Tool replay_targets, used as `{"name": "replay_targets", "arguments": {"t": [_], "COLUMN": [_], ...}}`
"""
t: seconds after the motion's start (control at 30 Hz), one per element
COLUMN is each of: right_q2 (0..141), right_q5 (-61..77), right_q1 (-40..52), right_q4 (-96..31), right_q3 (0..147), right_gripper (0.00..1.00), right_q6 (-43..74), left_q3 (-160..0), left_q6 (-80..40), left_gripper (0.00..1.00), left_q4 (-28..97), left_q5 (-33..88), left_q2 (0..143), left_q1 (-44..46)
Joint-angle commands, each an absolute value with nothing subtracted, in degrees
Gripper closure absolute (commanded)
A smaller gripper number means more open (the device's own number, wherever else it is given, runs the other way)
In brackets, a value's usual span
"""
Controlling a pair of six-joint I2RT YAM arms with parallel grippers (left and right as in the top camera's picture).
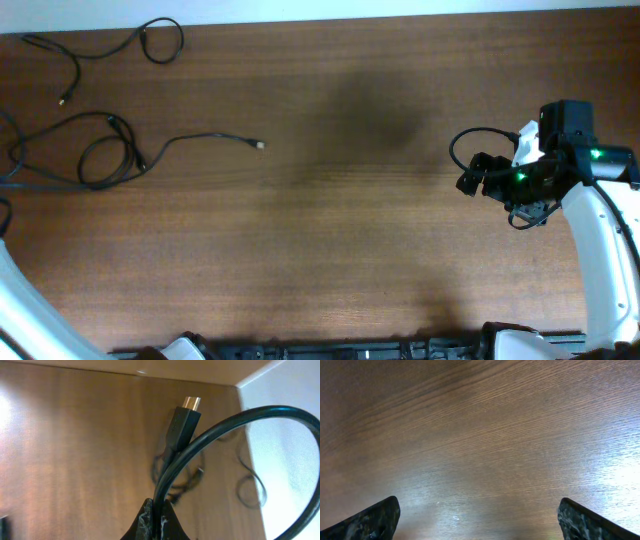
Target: Untangle cables
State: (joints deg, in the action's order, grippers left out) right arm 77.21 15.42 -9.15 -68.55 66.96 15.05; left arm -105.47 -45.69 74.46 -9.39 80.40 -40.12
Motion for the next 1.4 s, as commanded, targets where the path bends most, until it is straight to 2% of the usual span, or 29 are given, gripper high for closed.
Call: {"name": "replay_targets", "arguments": {"t": [0.0,0.13,0.2,0.43,0.5,0.57,0.63,0.73,0.83,0.87,0.93,1.03,1.1,1.13,1.27,1.37], "right_q2": [77.3,77.3,77.3,77.3,77.3,77.3,77.3,77.3,77.3,77.3,77.3,77.3,77.3,77.3,77.3,77.3], "right_q5": [14.7,14.7,14.7,14.7,14.7,14.7,14.7,14.7,14.7,14.7,14.7,14.7,14.7,14.7,14.7,14.7], "right_q1": [-9.4,-9.4,-9.4,-9.4,-9.4,-9.4,-9.4,-9.4,-9.4,-9.4,-9.4,-9.4,-9.4,-9.4,-9.4,-9.4], "right_q4": [-68.6,-68.6,-68.6,-68.6,-68.6,-68.6,-68.6,-68.6,-68.6,-68.6,-68.6,-68.6,-68.6,-68.6,-68.6,-68.6], "right_q3": [66.8,66.8,66.8,66.8,66.8,66.8,66.8,66.8,66.8,66.8,66.8,66.8,66.8,66.8,66.8,66.8], "right_gripper": [0.02,0.02,0.02,0.02,0.02,0.02,0.02,0.01,0.02,0.02,0.02,0.02,0.02,0.02,0.02,0.02], "right_q6": [15.3,15.3,15.3,15.3,15.3,15.3,15.3,15.3,15.3,15.3,15.3,15.3,15.3,15.3,15.3,15.3], "left_q3": [-99.5,-87.5,-80.4,-75.8,-75.8,-75.8,-75.8,-76.0,-77.0,-77.3,-77.3,-77.3,-77.2,-77.2,-77.2,-77.2], "left_q6": [-51.7,-54.7,-54.6,-54.6,-54.6,-52.1,-46.9,-41.2,-29.8,-24.3,-12.3,-3.4,-0.9,-0.7,0.2,9.1], "left_gripper": [1.0,1.0,0.97,0.94,0.8,0.71,0.61,0.59,0.54,0.51,0.44,0.4,0.36,0.36,0.14,0.11], "left_q4": [74.0,69.1,63.4,58.5,58.3,57.0,54.4,51.6,48.4,47.1,43.6,41.5,39.6,37.8,30.5,27.8], "left_q5": [-15.6,-20.9,-21.0,-20.8,-20.8,-20.2,-17.2,-9.9,5.6,15.7,33.9,35.5,30.1,23.1,4.2,3.0], "left_q2": [80.9,84.4,87.3,99.0,103.5,106.2,108.0,108.2,108.2,108.1,108.1,108.1,108.1,108.2,111.0,115.1], "left_q1": [-43.7,-46.4,-48.4,-52.4,-52.7,-52.7,-52.7,-52.7,-52.4,-51.7,-47.7,-38.2,-30.7,-25.3,-11.8,-7.5]}}
